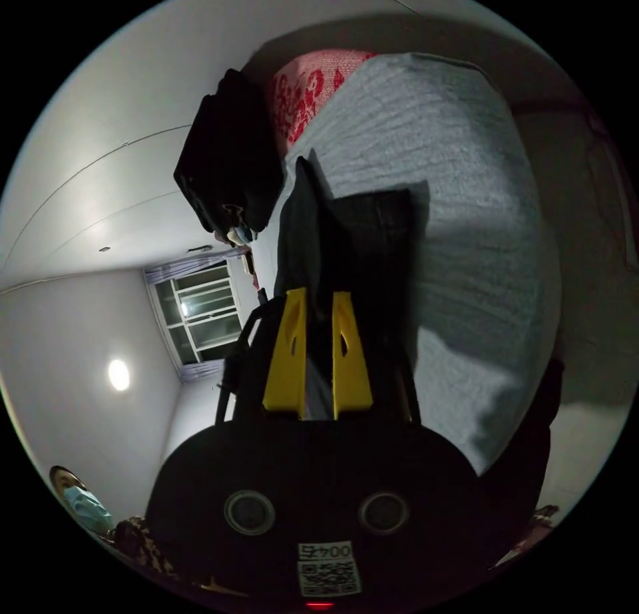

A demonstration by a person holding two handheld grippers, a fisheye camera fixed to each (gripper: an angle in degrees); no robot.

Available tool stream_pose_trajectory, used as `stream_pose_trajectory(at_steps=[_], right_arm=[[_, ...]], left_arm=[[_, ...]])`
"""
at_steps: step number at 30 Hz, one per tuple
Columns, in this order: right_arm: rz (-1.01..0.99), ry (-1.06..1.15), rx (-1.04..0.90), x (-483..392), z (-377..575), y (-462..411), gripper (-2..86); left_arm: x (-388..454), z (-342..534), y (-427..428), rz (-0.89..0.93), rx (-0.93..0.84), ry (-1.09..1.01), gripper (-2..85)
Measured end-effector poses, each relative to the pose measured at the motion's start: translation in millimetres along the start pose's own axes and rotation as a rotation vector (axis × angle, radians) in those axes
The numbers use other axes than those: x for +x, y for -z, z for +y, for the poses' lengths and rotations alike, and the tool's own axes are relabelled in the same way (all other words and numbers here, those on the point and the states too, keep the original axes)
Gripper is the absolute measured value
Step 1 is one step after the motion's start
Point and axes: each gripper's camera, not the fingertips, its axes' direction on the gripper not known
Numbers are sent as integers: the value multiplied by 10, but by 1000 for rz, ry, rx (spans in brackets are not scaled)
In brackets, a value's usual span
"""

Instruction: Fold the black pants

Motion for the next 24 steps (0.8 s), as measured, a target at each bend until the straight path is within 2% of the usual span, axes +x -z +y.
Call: stream_pose_trajectory(at_steps=[4, 6, 8, 13, 16, 18, 21, 24], right_arm=[[-43, 87, 50, -168, -411, 19, 47], [-79, 239, 138, -532, -773, 132, 46], [-27, 345, 171, -802, -990, 242, 63], [136, 418, -14, -731, -1059, 316, 117], [185, 346, -105, -187, -703, 360, 126], [196, 259, -106, 285, -396, 429, 127], [141, 128, -83, 763, -141, 458, 130], [105, 89, -67, 971, -18, 412, 126]], left_arm=[[-76, -51, 27, -18, -6, -19, 14], [-139, -70, 49, -24, -7, -23, 18], [-195, -77, 68, -27, -5, -22, 23], [-444, -36, 130, 38, 31, 10, 45], [-737, 64, 248, 151, 100, 146, 67], [-1082, 255, 488, 198, 273, 309, 79], [-1680, 502, 765, 221, 415, 516, 90], [-2351, 766, 1010, 264, 543, 732, 103]])
